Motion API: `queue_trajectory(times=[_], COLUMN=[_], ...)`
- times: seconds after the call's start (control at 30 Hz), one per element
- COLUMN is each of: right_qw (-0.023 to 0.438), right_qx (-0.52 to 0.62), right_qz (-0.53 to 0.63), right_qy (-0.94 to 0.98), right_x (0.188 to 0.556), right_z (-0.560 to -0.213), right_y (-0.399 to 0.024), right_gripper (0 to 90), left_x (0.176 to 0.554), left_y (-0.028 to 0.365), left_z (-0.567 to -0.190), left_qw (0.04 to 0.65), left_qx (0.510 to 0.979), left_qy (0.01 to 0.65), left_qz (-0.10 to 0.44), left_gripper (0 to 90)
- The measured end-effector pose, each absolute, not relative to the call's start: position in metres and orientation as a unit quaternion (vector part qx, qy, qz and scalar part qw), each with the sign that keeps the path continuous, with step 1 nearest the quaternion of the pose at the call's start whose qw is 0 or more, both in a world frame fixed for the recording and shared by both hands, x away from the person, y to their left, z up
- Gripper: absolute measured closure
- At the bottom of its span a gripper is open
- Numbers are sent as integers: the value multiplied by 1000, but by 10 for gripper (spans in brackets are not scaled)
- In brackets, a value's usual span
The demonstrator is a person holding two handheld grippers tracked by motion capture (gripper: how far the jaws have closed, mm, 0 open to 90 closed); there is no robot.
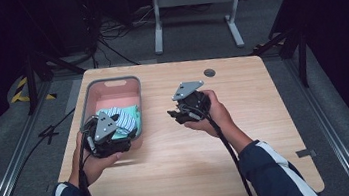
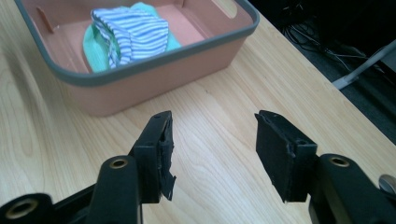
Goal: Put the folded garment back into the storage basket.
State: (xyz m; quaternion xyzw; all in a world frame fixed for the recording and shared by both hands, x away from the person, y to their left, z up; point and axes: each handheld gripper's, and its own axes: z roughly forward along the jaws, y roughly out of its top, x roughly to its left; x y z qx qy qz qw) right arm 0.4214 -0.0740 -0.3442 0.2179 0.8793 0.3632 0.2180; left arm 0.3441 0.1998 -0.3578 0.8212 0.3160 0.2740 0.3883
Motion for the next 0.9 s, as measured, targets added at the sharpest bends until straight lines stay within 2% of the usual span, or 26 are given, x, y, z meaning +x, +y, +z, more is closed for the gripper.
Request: queue_trajectory(times=[0.27, 0.47, 0.9], right_qw=[222, 229, 247], right_qx=[224, 225, 252], right_qz=[356, 349, 324], right_qy=[880, 880, 878], right_x=[414, 406, 388], right_z=[-346, -350, -367], right_y=[-93, -112, -162], right_gripper=[449, 414, 364], left_x=[340, 335, 322], left_y=[190, 179, 151], left_z=[-370, -376, -389], left_qw=[382, 370, 353], left_qx=[831, 847, 871], left_qy=[306, 280, 238], left_qz=[263, 258, 246], left_gripper=[271, 238, 227])
